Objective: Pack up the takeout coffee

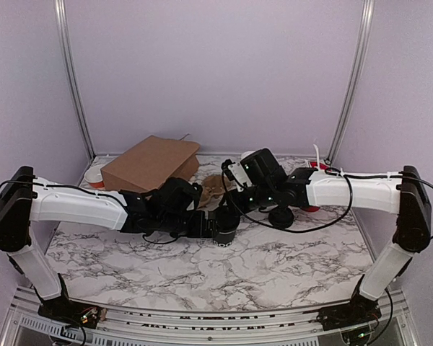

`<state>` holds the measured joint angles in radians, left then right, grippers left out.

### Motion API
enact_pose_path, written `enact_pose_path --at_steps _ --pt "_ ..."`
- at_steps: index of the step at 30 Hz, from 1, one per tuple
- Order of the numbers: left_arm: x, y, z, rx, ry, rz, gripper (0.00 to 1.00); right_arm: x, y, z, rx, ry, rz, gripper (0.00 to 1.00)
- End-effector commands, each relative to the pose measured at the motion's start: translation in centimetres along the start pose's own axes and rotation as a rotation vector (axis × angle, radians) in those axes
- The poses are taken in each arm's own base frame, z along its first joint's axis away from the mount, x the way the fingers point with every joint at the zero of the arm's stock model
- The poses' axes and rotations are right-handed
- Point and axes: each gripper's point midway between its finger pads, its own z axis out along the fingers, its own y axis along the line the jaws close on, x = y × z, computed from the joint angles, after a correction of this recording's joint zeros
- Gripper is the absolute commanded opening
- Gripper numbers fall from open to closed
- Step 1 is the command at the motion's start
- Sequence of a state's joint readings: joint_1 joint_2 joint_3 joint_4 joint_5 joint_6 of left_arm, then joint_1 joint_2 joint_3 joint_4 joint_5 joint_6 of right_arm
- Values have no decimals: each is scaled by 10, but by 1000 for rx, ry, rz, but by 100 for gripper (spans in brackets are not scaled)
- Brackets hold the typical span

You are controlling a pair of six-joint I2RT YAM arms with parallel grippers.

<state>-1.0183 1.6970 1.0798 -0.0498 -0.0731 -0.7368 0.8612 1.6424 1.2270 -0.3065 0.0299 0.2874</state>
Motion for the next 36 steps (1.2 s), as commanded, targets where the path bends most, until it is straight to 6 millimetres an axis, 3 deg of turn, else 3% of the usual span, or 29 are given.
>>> enact_pose_path --at_steps 1,5,11,17,19,21,24,27,29,32,36 --pt "5 7 1 -26 3 3 99 47 3 30 -46 132 31 37" --pt "6 10 0 -34 2 3 99 65 -6 31 0 166 47 36" --pt "-9 0 -14 -13 -39 7 99 59 -6 22 35 147 38 36" --pt "-33 -11 -44 16 -121 -9 94 52 -2 20 36 134 33 37" --pt "-40 -15 -55 27 -149 -17 82 52 -2 21 41 137 32 37" --pt "-46 -21 -63 50 -164 -23 62 53 -2 21 43 141 31 37" --pt "-49 -29 -63 78 -156 -27 29 52 -3 21 48 139 33 37" --pt "-48 -38 -58 108 -133 -34 8 51 -3 21 50 138 32 37" --pt "-46 -42 -53 128 -124 -39 1 51 -2 21 52 139 30 37" --pt "-35 -35 -38 117 -104 -47 0 51 -2 22 53 141 29 37" --pt "-2 -15 -2 92 -28 -67 0 55 1 25 59 151 23 37"
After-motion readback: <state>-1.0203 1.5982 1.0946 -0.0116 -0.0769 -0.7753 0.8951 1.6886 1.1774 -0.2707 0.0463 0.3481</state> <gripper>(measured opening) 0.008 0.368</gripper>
